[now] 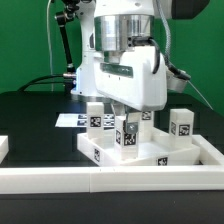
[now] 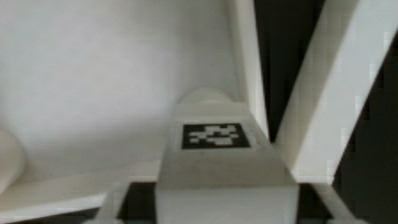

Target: Assemble square table

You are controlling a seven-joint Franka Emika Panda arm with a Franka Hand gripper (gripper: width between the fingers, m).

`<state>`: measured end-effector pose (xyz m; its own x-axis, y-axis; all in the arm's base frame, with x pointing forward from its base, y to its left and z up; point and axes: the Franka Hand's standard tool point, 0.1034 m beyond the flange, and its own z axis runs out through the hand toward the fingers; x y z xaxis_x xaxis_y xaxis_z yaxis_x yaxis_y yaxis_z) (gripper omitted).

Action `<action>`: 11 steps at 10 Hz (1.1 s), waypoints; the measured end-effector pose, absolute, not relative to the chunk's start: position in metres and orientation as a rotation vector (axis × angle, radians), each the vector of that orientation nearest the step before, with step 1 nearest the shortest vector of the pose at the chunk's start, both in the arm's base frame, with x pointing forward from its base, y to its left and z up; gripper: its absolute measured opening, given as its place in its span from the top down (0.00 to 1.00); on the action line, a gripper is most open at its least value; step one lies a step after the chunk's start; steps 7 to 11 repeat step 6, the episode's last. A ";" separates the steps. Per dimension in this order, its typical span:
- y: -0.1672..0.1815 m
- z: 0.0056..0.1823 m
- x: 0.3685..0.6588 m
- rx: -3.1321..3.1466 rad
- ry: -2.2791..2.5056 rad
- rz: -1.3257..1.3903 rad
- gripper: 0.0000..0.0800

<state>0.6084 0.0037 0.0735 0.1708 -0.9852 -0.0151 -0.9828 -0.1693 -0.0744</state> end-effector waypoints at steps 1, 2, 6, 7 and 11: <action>0.004 0.073 0.608 -2.356 1.976 -0.056 0.64; 0.004 0.074 0.608 -2.359 1.971 -0.055 0.64; 0.016 0.107 0.615 -2.331 1.934 -0.075 0.20; 0.016 0.107 0.615 -2.331 1.934 -0.075 0.20; 0.016 0.107 0.615 -2.331 1.934 -0.075 0.20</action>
Offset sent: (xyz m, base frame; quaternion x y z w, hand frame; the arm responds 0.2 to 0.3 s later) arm -0.0113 0.0099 0.0281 0.0021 -0.0344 0.0229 0.9991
